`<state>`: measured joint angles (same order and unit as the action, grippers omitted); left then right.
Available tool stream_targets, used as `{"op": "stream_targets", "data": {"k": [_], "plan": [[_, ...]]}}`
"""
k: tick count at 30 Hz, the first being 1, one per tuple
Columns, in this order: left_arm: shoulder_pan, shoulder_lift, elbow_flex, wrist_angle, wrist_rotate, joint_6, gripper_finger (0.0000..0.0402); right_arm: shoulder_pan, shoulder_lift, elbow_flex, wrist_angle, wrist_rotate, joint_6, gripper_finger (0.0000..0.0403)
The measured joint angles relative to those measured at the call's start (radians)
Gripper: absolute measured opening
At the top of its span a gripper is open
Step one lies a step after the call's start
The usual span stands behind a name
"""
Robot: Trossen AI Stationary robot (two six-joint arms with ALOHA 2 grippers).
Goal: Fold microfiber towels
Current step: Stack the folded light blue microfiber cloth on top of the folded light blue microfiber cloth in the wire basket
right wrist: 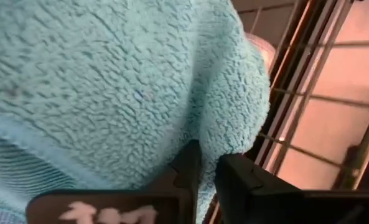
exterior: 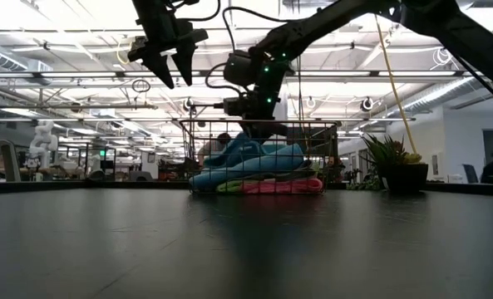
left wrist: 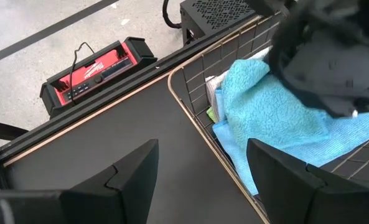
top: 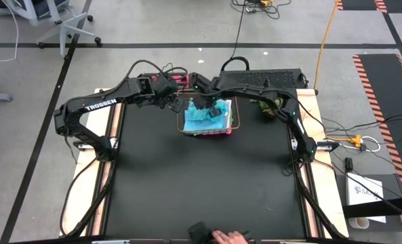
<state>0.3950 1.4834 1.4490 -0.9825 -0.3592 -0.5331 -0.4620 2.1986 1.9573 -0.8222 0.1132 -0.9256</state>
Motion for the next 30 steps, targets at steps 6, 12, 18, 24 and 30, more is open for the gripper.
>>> {"op": "stream_targets", "data": {"k": [6,12,18,24,30], "plan": [[0.000,0.000,0.000,0.000,0.000,0.000,0.0245,0.035,-0.009,0.000,0.009,0.022,0.000,0.0057],[0.000,0.000,0.000,0.000,0.000,0.000,0.0246,0.052,-0.048,0.000,0.027,0.022,0.021,0.0091],[0.000,0.000,0.000,0.000,0.002,-0.001,0.0246,0.052,-0.057,0.000,0.035,0.092,0.029,0.0130],[0.000,0.000,0.000,0.000,0.002,-0.007,0.0245,0.071,-0.116,0.000,-0.034,0.191,0.038,0.0140],[0.000,0.000,0.000,0.001,0.002,-0.019,0.0245,0.097,-0.188,-0.003,-0.139,-0.022,0.178,0.0138]]}}
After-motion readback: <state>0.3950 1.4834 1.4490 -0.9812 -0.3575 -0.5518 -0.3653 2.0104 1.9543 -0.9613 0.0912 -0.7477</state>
